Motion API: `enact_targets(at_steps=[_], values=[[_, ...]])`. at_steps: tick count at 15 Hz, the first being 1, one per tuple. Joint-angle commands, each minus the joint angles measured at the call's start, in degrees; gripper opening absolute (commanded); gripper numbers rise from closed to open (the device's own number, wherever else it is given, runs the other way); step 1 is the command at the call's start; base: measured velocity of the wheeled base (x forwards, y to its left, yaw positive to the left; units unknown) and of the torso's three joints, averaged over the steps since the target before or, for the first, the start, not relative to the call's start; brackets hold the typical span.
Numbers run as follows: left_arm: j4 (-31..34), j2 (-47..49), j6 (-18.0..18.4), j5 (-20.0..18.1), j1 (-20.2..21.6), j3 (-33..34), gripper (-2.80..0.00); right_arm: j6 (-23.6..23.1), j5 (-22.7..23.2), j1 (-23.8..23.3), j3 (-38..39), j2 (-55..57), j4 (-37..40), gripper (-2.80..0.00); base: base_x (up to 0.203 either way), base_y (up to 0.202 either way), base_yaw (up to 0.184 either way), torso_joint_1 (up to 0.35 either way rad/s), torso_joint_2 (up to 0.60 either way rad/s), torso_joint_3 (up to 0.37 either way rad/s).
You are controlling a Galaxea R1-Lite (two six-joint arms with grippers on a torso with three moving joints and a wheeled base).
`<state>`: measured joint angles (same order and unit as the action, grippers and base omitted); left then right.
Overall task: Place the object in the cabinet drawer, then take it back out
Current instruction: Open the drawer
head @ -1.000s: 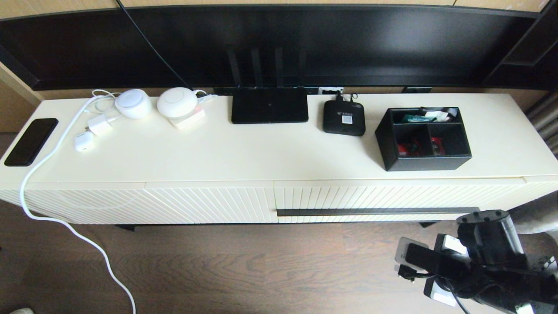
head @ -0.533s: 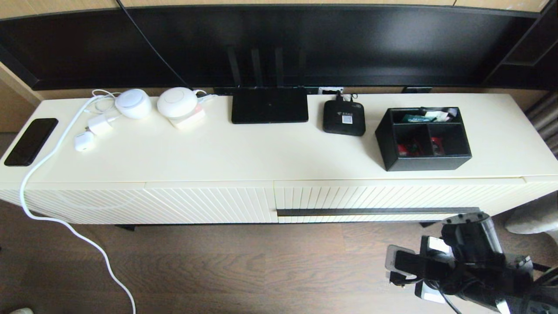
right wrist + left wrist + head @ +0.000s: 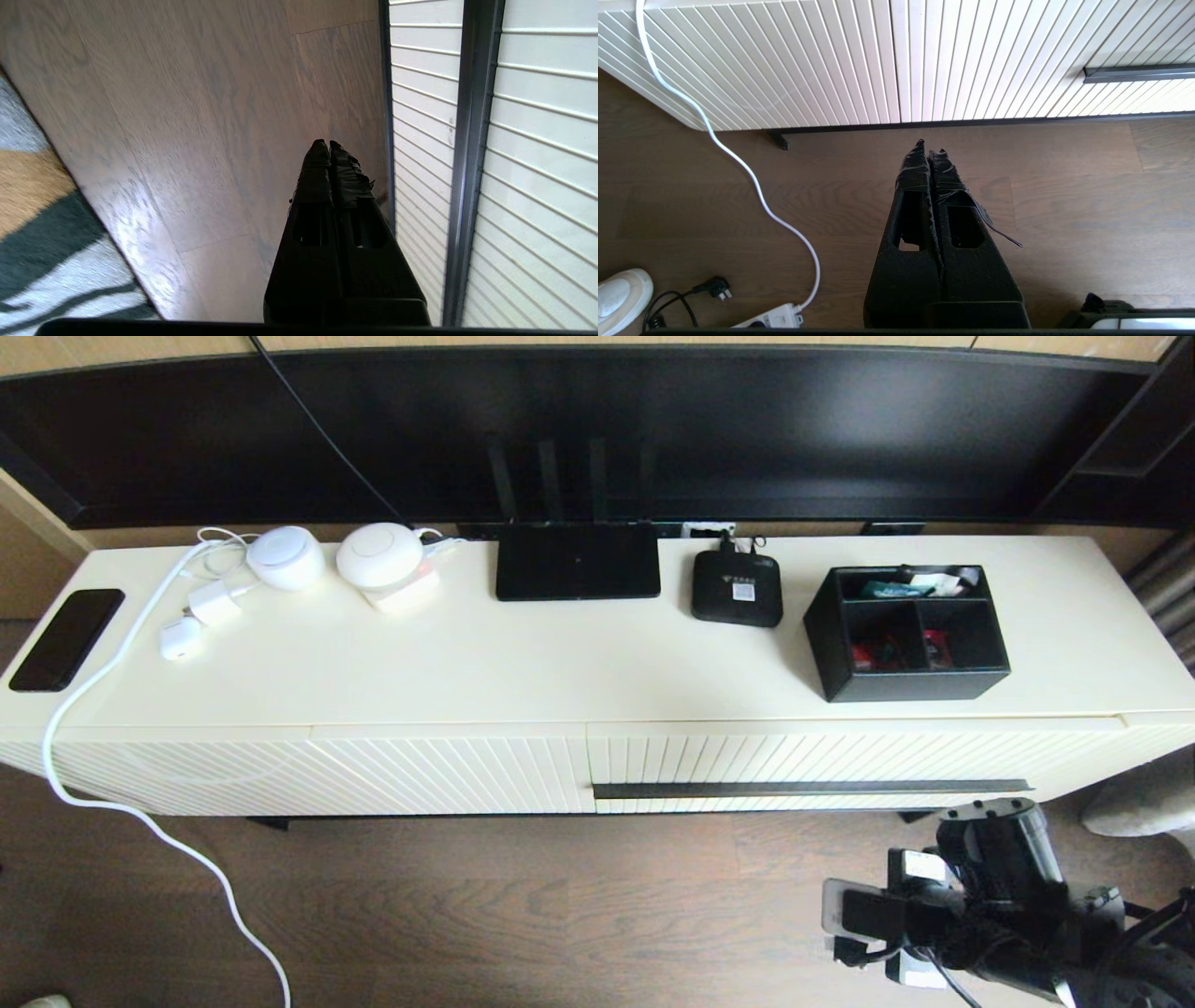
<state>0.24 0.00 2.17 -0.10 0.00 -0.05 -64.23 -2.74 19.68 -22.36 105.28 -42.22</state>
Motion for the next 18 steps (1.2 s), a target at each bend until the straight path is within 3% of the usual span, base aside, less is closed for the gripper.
enact_targets(at_steps=[1, 7, 10, 11, 13, 18], values=[[0.0, 0.0, 0.0, 0.0, 0.0, 0.0, -2.80, -4.0, 0.6, -0.7, 0.8, -0.9, -0.2, -2.80, 0.000, 0.000, 0.000, 0.000, 0.00, 0.000], [0.0, 0.1, 0.0, 0.0, 0.0, 0.0, -2.80, -15.4, 3.8, -3.6, 3.2, -1.1, -4.1, -2.80, 0.000, 0.000, 0.000, 0.000, 0.00, 0.000], [0.0, 0.1, 0.0, 0.0, 0.0, 0.0, -2.80, -18.3, 4.8, -4.3, 3.8, -0.9, -3.8, -2.80, 0.000, 0.000, 0.000, 0.000, 0.00, 0.000], [0.0, 0.1, 0.0, 0.0, 0.0, 0.0, -2.80, -18.6, 6.0, -4.4, 4.0, -0.5, -4.4, 0.00, 0.000, 0.000, 0.000, 0.000, 0.00, 0.000], [0.0, 0.1, 0.0, 0.0, 0.0, 0.0, -2.80, -20.5, 9.1, -4.9, 3.8, -0.3, -4.5, 0.00, 0.000, 0.000, 0.000, 0.000, 0.00, 0.000], [0.0, 0.1, 0.0, 0.0, 0.0, 0.0, -2.80, -20.9, 9.3, -7.2, 0.6, 2.8, -5.1, 0.00, 0.000, 0.000, 0.000, 0.000, 0.00, 0.000]])
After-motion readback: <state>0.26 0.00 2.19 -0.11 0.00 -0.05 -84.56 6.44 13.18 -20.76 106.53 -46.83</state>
